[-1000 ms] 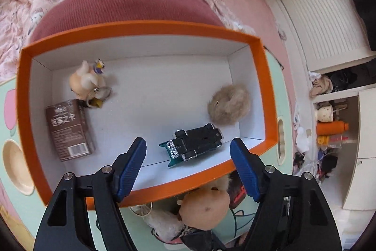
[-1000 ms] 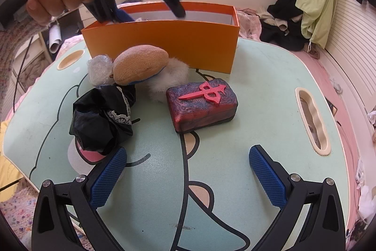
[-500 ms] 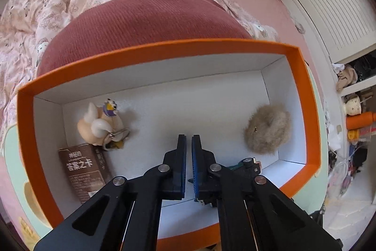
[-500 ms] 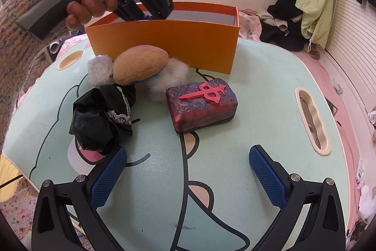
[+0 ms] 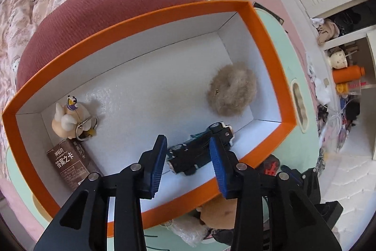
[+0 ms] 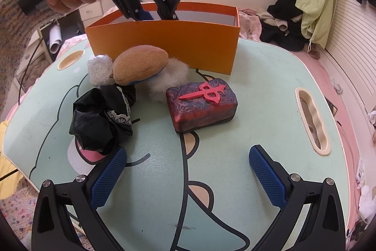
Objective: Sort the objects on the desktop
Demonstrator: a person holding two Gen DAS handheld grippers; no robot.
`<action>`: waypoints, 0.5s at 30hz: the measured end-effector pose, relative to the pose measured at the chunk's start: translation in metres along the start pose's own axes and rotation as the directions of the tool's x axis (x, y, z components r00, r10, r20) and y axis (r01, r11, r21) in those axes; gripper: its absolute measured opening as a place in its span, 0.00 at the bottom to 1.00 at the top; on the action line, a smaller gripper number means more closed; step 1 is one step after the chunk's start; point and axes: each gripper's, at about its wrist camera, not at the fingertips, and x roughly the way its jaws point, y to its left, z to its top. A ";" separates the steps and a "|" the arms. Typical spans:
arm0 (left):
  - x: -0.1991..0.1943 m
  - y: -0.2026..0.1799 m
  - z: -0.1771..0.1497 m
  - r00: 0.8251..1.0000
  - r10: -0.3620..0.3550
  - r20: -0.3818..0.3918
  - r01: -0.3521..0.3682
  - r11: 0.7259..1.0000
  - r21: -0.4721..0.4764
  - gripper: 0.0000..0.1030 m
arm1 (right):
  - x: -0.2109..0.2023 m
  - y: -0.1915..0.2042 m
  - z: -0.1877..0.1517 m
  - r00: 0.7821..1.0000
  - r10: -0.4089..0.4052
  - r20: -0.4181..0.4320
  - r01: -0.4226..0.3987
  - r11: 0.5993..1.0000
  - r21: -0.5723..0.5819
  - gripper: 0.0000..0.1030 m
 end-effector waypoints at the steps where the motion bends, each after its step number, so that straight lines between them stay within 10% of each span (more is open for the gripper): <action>1: 0.000 0.000 -0.001 1.000 0.003 0.006 -0.003 1.000 -0.005 0.57 | 0.000 0.000 0.000 1.000 0.001 0.000 -0.001 1.000 0.001 1.00; 7: -0.001 0.024 0.002 0.998 -0.024 0.065 0.028 0.997 -0.065 0.64 | 0.001 -0.002 0.001 1.000 0.001 0.001 -0.001 1.000 -0.001 1.00; 12: -0.010 0.047 -0.002 0.978 0.185 0.096 -0.169 0.974 -0.151 0.57 | 0.001 -0.002 0.000 1.000 0.002 0.002 -0.002 1.000 -0.001 1.00; 15: -0.026 0.054 -0.006 0.987 0.040 0.156 -0.011 0.984 -0.177 0.57 | 0.001 -0.002 0.000 1.000 0.002 0.002 -0.002 1.000 -0.001 1.00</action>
